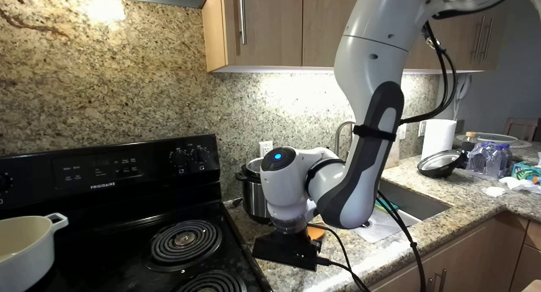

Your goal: Remove the cooking stick from the rice cooker and put it on the counter

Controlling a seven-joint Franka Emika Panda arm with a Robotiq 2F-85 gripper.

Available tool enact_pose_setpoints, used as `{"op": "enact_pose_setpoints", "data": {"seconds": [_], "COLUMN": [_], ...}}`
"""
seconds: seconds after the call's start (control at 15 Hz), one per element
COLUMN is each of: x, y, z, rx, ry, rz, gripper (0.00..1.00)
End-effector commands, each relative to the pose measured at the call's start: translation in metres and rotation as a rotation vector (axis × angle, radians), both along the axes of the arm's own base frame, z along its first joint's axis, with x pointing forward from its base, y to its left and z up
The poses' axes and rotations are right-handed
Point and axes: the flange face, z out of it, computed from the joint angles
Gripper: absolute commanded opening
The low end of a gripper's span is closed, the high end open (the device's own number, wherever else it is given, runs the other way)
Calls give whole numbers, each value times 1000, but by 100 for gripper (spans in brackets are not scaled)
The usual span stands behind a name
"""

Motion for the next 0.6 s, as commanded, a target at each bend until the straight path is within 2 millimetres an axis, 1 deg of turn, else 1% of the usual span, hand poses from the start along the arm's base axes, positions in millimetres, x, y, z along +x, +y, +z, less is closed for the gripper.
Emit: {"op": "enact_pose_setpoints", "data": {"seconds": [0.0,0.2,0.33,0.53], "x": [-11,-18,-21,-20], "y": [-2,-2,-2,-2], "z": [-25,-43,-50,-51], "rx": [57,80,86,93], "ry": [83,124,145,151], "rz": [31,35,36,36], "gripper": [7,7,7,7]}}
